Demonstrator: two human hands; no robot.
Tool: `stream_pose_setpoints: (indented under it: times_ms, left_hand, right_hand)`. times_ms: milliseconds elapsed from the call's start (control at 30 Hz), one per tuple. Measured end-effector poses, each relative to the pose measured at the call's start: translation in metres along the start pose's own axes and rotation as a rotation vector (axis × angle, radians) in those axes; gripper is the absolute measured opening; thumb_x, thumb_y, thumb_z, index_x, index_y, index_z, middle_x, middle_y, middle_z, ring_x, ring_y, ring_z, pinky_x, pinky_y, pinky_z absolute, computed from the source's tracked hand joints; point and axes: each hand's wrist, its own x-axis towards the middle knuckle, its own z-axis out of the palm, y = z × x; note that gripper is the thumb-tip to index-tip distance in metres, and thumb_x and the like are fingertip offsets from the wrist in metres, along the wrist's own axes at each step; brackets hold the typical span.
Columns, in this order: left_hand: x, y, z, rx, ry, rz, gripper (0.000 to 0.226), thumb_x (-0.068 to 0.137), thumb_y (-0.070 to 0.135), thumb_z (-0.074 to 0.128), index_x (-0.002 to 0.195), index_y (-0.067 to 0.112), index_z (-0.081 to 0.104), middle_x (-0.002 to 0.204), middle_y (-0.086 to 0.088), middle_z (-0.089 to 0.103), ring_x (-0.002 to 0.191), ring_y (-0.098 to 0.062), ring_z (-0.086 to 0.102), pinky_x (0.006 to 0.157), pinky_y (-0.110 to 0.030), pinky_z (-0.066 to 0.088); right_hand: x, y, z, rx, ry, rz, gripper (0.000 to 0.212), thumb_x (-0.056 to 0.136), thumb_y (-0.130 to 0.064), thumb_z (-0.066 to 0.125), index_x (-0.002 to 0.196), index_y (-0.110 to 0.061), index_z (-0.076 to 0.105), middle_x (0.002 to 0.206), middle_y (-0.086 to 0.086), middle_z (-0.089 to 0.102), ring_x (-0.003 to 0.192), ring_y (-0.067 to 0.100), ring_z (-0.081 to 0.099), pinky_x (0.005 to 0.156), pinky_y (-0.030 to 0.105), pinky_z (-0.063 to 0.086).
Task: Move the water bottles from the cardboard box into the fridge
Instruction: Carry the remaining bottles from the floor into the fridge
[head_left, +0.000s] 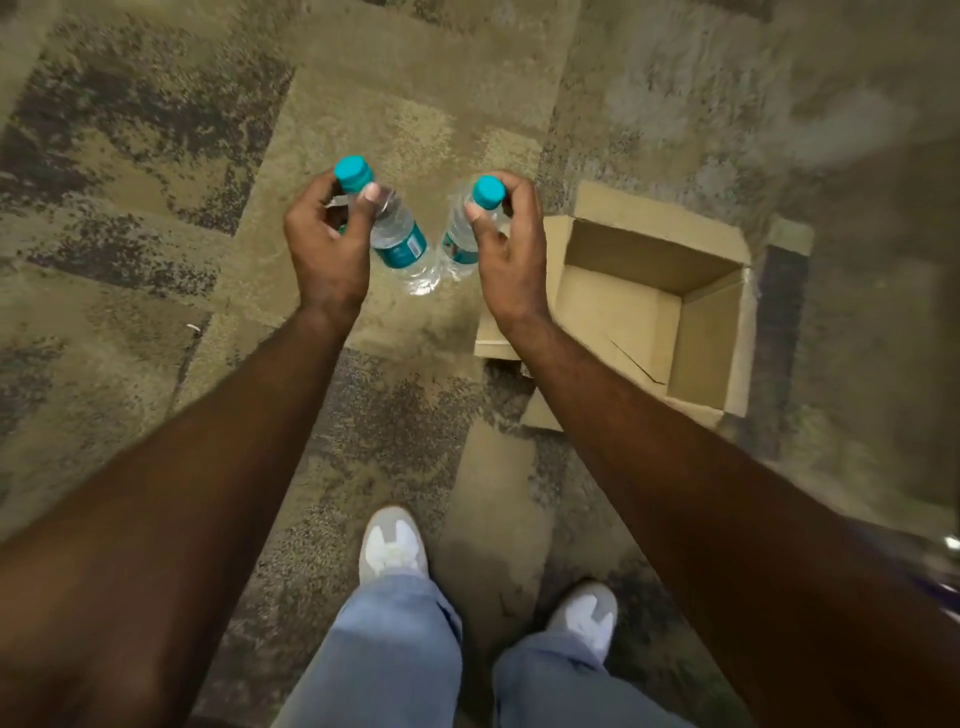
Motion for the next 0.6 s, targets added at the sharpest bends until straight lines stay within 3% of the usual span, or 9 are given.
stream_pose_setpoints:
  times_ms: [167, 300, 467, 600]
  left_hand:
    - [-0.025, 0.079, 0.014, -0.143, -0.109, -0.03, 0.015, 0.087, 0.023, 0.074, 0.092, 0.01, 0.07, 0.084, -0.009, 0.069, 0.075, -0.016, 0.064, 0.072, -0.037, 0.054]
    - [-0.057, 0.136, 0.039, -0.192, -0.296, -0.058, 0.017, 0.089, 0.014, 0.07, 0.092, -0.003, 0.066, 0.078, -0.009, 0.065, 0.066, -0.011, 0.059, 0.068, -0.024, 0.05]
    - [-0.097, 0.188, 0.085, -0.252, -0.486, -0.082, 0.016, 0.088, 0.018, 0.069, 0.088, 0.001, 0.068, 0.072, 0.005, 0.067, 0.066, -0.008, 0.058, 0.068, -0.023, 0.048]
    - [-0.131, 0.22, 0.134, -0.294, -0.615, -0.136, 0.012, 0.088, 0.024, 0.066, 0.083, 0.014, 0.069, 0.071, 0.008, 0.068, 0.065, -0.009, 0.058, 0.067, -0.025, 0.048]
  right_hand:
    - [-0.014, -0.05, -0.072, 0.241, 0.093, 0.219, 0.027, 0.099, -0.017, 0.056, 0.124, -0.005, 0.056, 0.114, 0.01, 0.062, 0.103, 0.021, 0.059, 0.096, 0.04, 0.049]
    - [-0.029, -0.085, -0.139, 0.521, 0.148, 0.36, 0.026, 0.097, -0.016, 0.058, 0.123, -0.014, 0.06, 0.11, 0.004, 0.067, 0.102, 0.021, 0.06, 0.096, 0.055, 0.049]
    - [-0.057, -0.109, -0.216, 0.751, 0.29, 0.454, 0.026, 0.093, -0.018, 0.06, 0.117, -0.011, 0.062, 0.104, 0.031, 0.064, 0.091, 0.033, 0.061, 0.083, 0.046, 0.049]
    - [-0.081, -0.113, -0.272, 0.932, 0.411, 0.612, 0.011, 0.097, -0.017, 0.052, 0.106, -0.012, 0.056, 0.088, 0.019, 0.069, 0.072, 0.031, 0.065, 0.065, 0.038, 0.055]
